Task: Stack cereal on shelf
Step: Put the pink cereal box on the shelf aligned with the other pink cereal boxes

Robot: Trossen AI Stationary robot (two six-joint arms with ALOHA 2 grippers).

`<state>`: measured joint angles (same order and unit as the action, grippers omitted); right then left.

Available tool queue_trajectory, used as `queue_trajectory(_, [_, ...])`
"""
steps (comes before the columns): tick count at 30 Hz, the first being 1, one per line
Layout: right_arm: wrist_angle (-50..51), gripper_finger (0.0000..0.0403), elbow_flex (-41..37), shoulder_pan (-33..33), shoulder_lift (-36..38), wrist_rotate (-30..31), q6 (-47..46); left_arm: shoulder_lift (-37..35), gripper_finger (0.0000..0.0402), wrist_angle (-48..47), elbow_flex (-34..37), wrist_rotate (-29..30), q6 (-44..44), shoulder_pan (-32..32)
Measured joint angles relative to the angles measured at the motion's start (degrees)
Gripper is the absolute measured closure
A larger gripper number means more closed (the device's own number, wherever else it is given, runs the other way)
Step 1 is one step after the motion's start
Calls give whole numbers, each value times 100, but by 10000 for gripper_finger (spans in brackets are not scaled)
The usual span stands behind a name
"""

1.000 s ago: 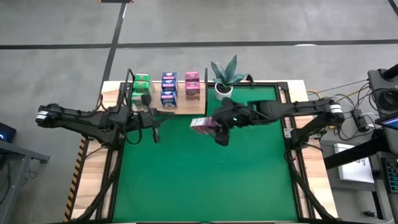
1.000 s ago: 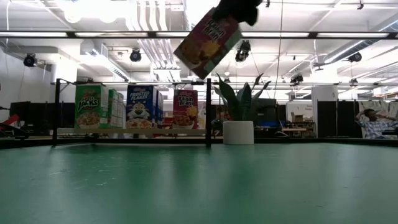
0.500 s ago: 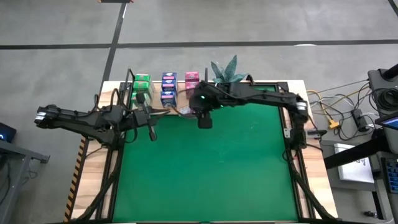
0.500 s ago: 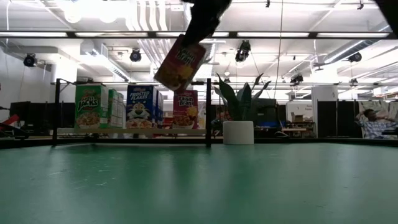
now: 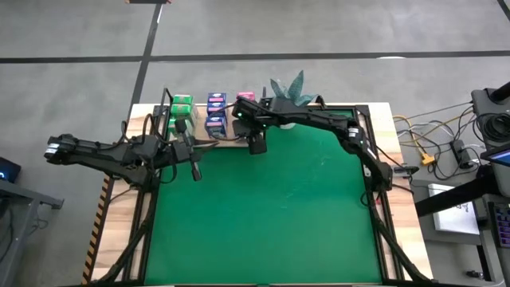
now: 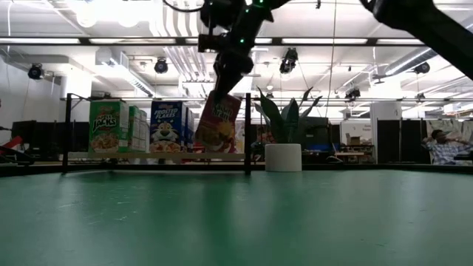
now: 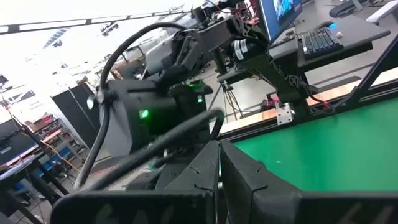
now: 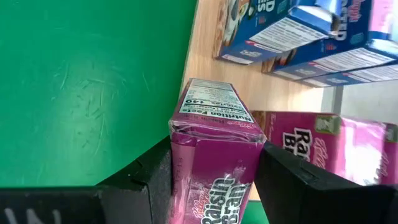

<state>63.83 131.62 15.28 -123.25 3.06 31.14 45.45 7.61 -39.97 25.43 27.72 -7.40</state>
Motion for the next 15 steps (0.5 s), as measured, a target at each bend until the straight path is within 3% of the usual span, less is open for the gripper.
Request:
queue_trajectory(10, [43,222,194,120,-191,-11,23,8,402,-9,0,0,12,0])
queue_trajectory(15, [36,202,214,138,-191,-4,68,11,402,-8,0,-2,12,0])
